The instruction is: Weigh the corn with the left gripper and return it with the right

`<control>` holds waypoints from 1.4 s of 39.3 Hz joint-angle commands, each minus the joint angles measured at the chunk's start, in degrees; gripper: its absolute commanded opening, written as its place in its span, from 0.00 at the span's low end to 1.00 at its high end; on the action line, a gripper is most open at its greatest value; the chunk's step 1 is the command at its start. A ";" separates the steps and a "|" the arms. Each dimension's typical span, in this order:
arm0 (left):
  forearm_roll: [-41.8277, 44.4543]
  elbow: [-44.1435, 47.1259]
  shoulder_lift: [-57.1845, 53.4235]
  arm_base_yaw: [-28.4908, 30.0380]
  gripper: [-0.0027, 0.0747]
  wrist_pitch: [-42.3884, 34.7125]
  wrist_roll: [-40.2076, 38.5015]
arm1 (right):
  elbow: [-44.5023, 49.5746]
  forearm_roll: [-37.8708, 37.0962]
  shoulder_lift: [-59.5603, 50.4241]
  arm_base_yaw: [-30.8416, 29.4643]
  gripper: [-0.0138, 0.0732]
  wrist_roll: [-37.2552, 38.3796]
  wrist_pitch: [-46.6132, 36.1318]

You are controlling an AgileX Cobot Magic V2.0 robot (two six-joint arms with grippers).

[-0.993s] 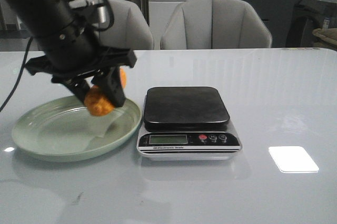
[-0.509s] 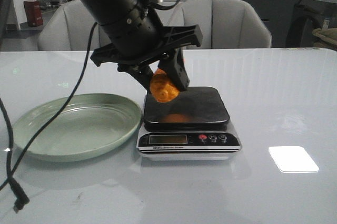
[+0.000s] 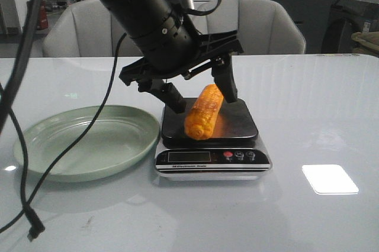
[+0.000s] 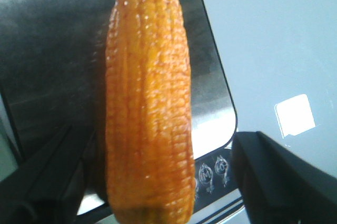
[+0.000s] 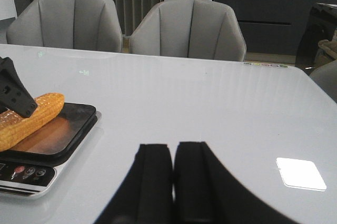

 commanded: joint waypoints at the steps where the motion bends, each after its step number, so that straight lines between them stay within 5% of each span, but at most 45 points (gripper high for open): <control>1: -1.43 -2.46 -3.63 -0.49 0.79 -0.91 -0.35 | 0.64 -0.64 -0.92 -0.38 0.35 -0.06 -4.67; 14: 5.98 0.21 -15.71 -0.49 0.79 4.57 -0.01 | 0.64 -0.64 -0.92 -0.38 0.35 -0.06 -4.67; 27: 12.65 19.02 -41.40 -0.49 0.79 -0.07 -0.01 | 0.64 -0.64 -0.92 -0.38 0.35 -0.06 -4.67; 55: 18.67 45.69 -93.42 -0.49 0.58 6.42 3.16 | 0.64 -0.64 -0.92 -0.38 0.35 -0.06 -4.67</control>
